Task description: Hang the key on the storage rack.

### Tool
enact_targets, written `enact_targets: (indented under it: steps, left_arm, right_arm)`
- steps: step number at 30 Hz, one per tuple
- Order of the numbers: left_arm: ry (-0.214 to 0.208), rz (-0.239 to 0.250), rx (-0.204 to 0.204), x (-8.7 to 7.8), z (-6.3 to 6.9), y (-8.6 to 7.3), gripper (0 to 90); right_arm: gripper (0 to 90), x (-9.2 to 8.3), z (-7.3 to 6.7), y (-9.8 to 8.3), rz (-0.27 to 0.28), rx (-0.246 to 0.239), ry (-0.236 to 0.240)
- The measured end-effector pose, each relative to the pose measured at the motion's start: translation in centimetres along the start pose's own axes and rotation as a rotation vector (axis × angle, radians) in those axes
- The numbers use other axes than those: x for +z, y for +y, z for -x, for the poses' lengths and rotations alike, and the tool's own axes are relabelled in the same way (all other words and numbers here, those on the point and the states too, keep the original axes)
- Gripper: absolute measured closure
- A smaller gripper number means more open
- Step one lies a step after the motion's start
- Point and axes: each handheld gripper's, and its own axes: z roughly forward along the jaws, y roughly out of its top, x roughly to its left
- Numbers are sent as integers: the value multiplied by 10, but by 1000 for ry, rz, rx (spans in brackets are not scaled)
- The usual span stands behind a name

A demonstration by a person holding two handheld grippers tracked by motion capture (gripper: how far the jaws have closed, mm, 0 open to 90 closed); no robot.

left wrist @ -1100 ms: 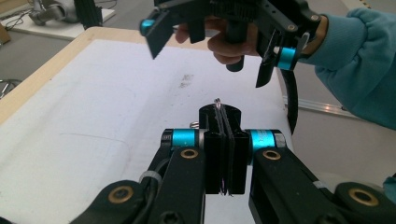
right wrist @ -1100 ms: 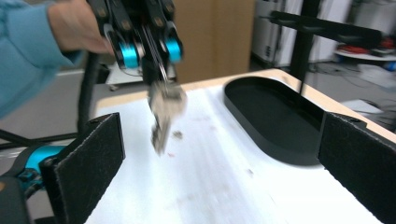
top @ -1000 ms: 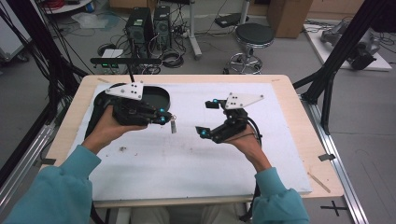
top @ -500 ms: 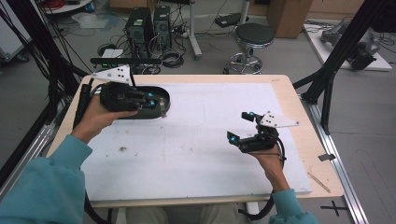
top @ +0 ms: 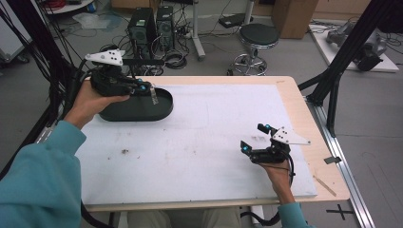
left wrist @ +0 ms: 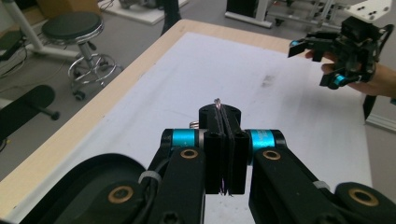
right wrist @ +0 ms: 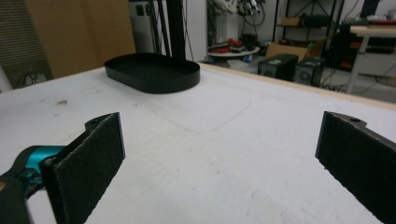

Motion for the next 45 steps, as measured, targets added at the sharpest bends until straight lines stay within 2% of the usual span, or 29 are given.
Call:
enact_targets:
  steps: [12,16,19,26,34,40,45]
  left_arm:
    - [75,-62,-13,-8,-22,16,881]
    - [105,-81,-26,-9,-31,18,881]
    - [128,-76,-47,-10,-37,16,881]
    - [189,-115,-88,-12,-53,8,881]
    - [255,-156,-131,-3,-71,0,881]
    - [275,-181,-150,6,-81,-5,881]
    - [296,-197,-171,14,-89,-9,881]
  right_arm:
    - [5,-7,4,-25,15,-12,-59]
    - [5,-9,5,-31,17,-6,-65]
    - [5,-12,5,-32,36,-10,-69]
    - [5,-12,5,-32,36,-3,-73]
    - [5,-12,5,-33,43,-4,-68]
    - [5,-14,6,-34,56,19,-60]
    - [5,-14,6,-34,60,-8,-64]
